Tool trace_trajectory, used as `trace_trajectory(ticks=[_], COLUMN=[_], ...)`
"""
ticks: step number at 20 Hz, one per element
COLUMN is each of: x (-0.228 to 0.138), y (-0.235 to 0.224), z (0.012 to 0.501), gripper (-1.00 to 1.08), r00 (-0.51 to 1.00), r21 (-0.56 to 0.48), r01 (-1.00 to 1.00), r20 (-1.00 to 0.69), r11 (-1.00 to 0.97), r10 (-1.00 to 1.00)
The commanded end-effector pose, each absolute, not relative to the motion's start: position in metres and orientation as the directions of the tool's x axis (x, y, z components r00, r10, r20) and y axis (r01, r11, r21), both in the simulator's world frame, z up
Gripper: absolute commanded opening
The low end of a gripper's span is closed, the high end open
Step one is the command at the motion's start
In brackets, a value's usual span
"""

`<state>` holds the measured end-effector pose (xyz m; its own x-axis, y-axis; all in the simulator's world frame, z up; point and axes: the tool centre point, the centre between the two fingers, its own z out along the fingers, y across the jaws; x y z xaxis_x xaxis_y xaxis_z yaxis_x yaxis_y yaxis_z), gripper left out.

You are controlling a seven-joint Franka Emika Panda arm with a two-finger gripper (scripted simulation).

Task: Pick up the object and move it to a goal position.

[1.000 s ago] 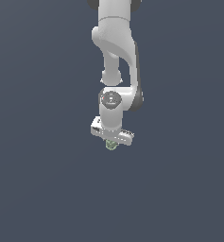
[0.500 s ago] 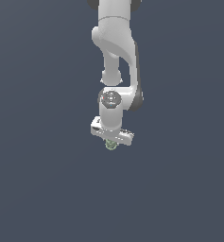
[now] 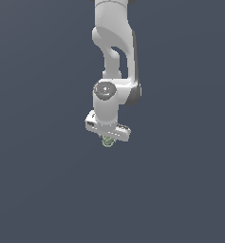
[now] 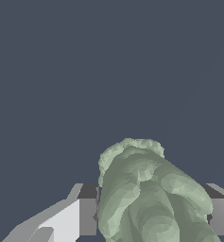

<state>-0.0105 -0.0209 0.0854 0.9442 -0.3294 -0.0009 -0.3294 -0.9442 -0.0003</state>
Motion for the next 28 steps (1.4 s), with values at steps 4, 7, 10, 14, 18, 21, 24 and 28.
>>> trace_trajectory(ticks=[4, 7, 10, 14, 18, 21, 24, 28], x=[-0.012, -0.013, -0.014, -0.014, -0.015, -0.015, -0.015, -0.015], y=[-0.045, -0.061, -0.079, -0.102, -0.124, -0.141, -0.157, -0.177], z=[0.131, 0.163, 0.196, 0.241, 0.285, 0.316, 0.347, 0.385], gripper=[-1.00, -1.00, -1.00, -1.00, -1.00, -1.00, -1.00, -1.00], r00=[0.944, 0.944, 0.944, 0.944, 0.944, 0.944, 0.944, 0.944], r21=[-0.001, -0.001, -0.001, -0.001, -0.001, -0.001, -0.001, -0.001], r01=[-0.330, -0.331, -0.331, -0.331, -0.331, -0.331, -0.331, -0.331], r20=[0.000, 0.000, 0.000, 0.000, 0.000, 0.000, 0.000, 0.000], r11=[-0.944, -0.944, -0.944, -0.944, -0.944, -0.944, -0.944, -0.944], r10=[-0.330, -0.331, -0.331, -0.331, -0.331, -0.331, -0.331, -0.331])
